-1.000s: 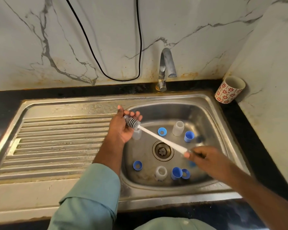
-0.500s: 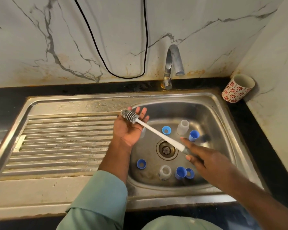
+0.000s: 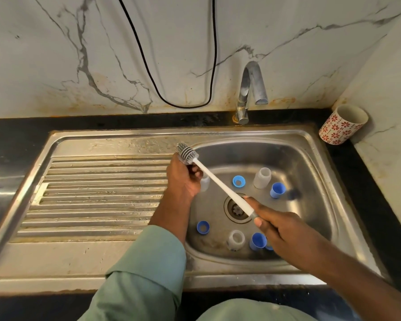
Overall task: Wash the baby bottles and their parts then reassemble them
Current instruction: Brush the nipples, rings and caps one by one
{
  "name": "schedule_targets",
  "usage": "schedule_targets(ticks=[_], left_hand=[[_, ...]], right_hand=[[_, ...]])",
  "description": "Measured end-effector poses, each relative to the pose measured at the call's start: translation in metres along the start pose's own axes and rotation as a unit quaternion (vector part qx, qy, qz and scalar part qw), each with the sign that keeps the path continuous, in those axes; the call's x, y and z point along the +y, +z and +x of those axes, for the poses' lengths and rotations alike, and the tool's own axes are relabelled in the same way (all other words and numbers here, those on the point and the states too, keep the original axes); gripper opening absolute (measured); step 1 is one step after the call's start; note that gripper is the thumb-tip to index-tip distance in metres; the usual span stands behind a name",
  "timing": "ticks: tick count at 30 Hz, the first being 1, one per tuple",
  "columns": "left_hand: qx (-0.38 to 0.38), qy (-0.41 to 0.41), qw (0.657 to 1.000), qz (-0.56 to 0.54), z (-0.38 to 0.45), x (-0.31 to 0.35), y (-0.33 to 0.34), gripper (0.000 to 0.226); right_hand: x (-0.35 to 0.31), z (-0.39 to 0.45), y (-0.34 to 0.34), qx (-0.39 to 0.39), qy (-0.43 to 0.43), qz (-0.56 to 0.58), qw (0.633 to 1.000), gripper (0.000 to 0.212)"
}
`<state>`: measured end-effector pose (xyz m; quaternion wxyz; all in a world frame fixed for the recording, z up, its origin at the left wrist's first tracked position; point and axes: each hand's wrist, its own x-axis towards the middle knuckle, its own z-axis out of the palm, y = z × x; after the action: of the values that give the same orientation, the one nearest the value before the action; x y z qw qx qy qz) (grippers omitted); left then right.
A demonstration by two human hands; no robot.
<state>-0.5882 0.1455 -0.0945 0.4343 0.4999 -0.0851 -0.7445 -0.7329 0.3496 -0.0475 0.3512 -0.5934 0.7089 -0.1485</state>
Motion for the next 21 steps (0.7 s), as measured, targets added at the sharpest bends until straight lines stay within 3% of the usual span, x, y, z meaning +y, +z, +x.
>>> schedule_targets(ticks=[4,7,11,16,21], left_hand=[[0.075,0.011,0.997,-0.015,0.004,0.002,0.005,0.03],[0.066,0.013,0.997,0.023,-0.001,-0.01,0.014,0.03],[0.105,0.014,0.991,-0.084,0.007,0.008,0.016,0.024],[0.073,0.016,0.996,-0.037,0.0,-0.011,0.024,0.029],[0.107,0.023,0.987,-0.118,0.009,0.004,0.011,0.033]], right_hand=[[-0.014,0.0,-0.001,-0.017,-0.012,-0.021,1.0,0.049],[-0.024,0.017,-0.003,0.004,-0.001,-0.02,1.0,0.049],[-0.034,0.005,-0.004,-0.007,-0.008,-0.042,0.999,0.048],[-0.038,0.019,-0.008,0.005,0.006,-0.076,0.997,0.05],[-0.038,-0.006,-0.011,-0.033,0.016,-0.037,0.999,0.048]])
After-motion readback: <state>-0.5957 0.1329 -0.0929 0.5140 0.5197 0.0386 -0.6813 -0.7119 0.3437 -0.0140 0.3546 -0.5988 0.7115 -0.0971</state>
